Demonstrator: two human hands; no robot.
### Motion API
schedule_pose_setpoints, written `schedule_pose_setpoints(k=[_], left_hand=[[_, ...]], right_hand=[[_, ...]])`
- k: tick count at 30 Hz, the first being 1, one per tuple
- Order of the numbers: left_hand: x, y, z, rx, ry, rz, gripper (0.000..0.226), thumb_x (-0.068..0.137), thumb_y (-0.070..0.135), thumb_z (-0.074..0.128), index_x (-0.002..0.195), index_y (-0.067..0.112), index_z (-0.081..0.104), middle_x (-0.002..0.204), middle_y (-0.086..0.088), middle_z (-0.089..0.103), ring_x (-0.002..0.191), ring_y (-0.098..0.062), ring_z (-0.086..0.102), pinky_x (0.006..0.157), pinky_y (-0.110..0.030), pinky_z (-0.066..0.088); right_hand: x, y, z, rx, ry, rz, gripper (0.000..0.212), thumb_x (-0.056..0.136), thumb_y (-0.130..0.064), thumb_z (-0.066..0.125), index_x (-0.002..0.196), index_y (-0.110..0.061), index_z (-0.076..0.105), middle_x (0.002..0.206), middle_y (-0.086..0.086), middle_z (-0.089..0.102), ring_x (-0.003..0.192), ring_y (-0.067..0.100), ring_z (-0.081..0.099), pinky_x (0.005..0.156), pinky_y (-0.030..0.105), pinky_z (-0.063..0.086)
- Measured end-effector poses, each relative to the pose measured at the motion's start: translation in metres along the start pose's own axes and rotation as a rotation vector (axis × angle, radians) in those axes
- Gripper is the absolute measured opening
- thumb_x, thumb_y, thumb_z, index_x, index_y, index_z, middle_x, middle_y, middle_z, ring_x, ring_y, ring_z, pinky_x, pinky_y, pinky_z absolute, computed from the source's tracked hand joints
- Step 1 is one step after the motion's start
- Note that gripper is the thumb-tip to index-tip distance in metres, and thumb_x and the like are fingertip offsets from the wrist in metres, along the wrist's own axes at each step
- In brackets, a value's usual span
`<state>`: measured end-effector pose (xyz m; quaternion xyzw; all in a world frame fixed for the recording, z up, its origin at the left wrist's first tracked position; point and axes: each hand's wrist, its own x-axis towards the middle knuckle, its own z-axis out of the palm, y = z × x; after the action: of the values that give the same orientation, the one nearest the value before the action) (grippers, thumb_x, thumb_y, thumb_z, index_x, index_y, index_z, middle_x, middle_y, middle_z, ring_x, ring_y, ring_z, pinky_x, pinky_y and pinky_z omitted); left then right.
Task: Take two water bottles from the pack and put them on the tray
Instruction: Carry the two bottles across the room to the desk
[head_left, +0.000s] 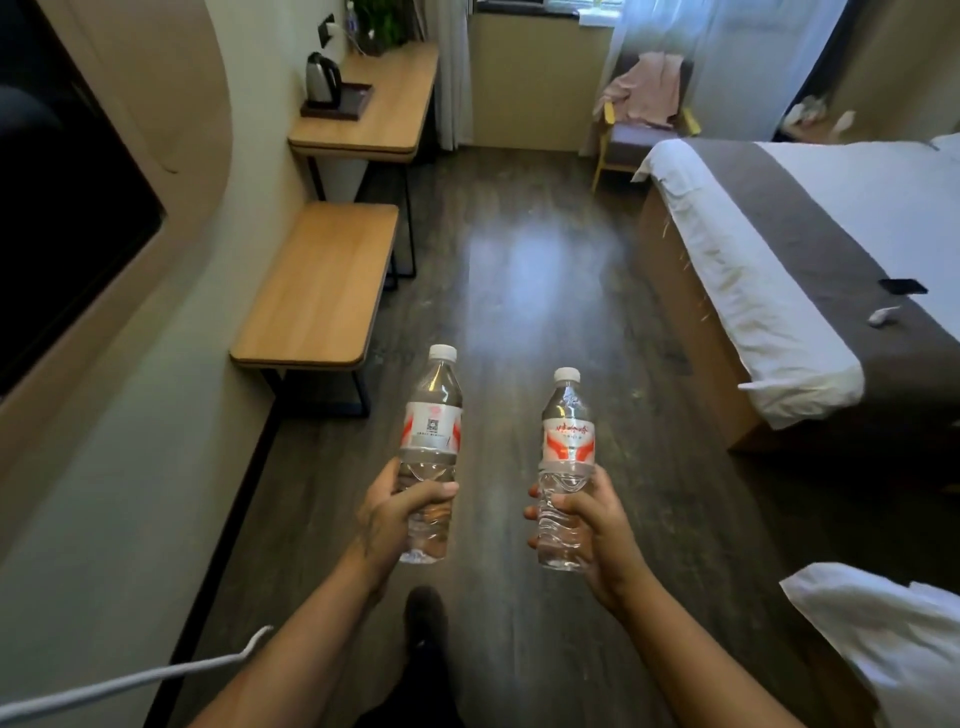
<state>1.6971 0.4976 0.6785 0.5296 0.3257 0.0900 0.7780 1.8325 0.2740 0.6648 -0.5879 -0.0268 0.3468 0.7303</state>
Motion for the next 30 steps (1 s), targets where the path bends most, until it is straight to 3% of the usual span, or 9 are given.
schedule_pose_setpoints(k=[3, 11, 19, 26, 30], left_hand=[[0.087, 0.027, 0.014, -0.005, -0.032, -0.015, 0.072, 0.063, 0.027, 0.09, 0.129, 0.009, 0.066, 0.099, -0.015, 0.074, 0.076, -0.028, 0.072, 0.058, -0.033, 0.054], [0.323, 0.132, 0.042, 0.013, -0.051, 0.003, 0.074, 0.055, 0.035, 0.09, 0.123, 0.013, 0.069, 0.096, -0.012, 0.082, 0.079, -0.031, 0.078, 0.057, -0.035, 0.058], [0.524, 0.222, 0.075, -0.013, -0.138, -0.016, 0.065, 0.071, 0.021, 0.087, 0.129, 0.003, 0.063, 0.093, -0.014, 0.069, 0.074, -0.028, 0.066, 0.058, -0.033, 0.049], [0.721, 0.289, 0.119, 0.004, -0.117, 0.008, 0.049, 0.075, 0.019, 0.084, 0.118, 0.008, 0.065, 0.086, -0.01, 0.068, 0.069, -0.026, 0.063, 0.058, -0.034, 0.048], [0.82, 0.336, 0.147, 0.01, -0.065, 0.004, 0.055, 0.073, 0.021, 0.086, 0.123, 0.009, 0.066, 0.086, -0.008, 0.073, 0.067, -0.026, 0.068, 0.057, -0.033, 0.051]], right_hand=[[0.085, -0.026, -0.001, -0.016, 0.024, 0.003, 0.066, 0.077, -0.012, 0.074, 0.139, -0.017, 0.05, 0.118, 0.03, 0.07, 0.086, 0.037, 0.077, 0.065, 0.048, 0.065], [0.307, -0.114, 0.018, -0.001, 0.1, -0.009, 0.059, 0.081, -0.012, 0.071, 0.137, -0.02, 0.052, 0.111, 0.021, 0.075, 0.086, 0.036, 0.078, 0.066, 0.048, 0.067], [0.506, -0.21, 0.029, 0.002, 0.099, -0.011, 0.065, 0.079, -0.012, 0.074, 0.14, -0.017, 0.051, 0.117, 0.027, 0.07, 0.086, 0.037, 0.077, 0.067, 0.049, 0.064], [0.713, -0.285, 0.008, -0.025, 0.046, -0.015, 0.068, 0.077, -0.01, 0.072, 0.141, -0.015, 0.05, 0.123, 0.04, 0.063, 0.086, 0.039, 0.074, 0.068, 0.048, 0.064], [0.821, -0.344, 0.001, -0.043, 0.018, 0.0, 0.069, 0.075, -0.01, 0.071, 0.141, -0.013, 0.05, 0.121, 0.04, 0.065, 0.083, 0.038, 0.075, 0.067, 0.048, 0.063]])
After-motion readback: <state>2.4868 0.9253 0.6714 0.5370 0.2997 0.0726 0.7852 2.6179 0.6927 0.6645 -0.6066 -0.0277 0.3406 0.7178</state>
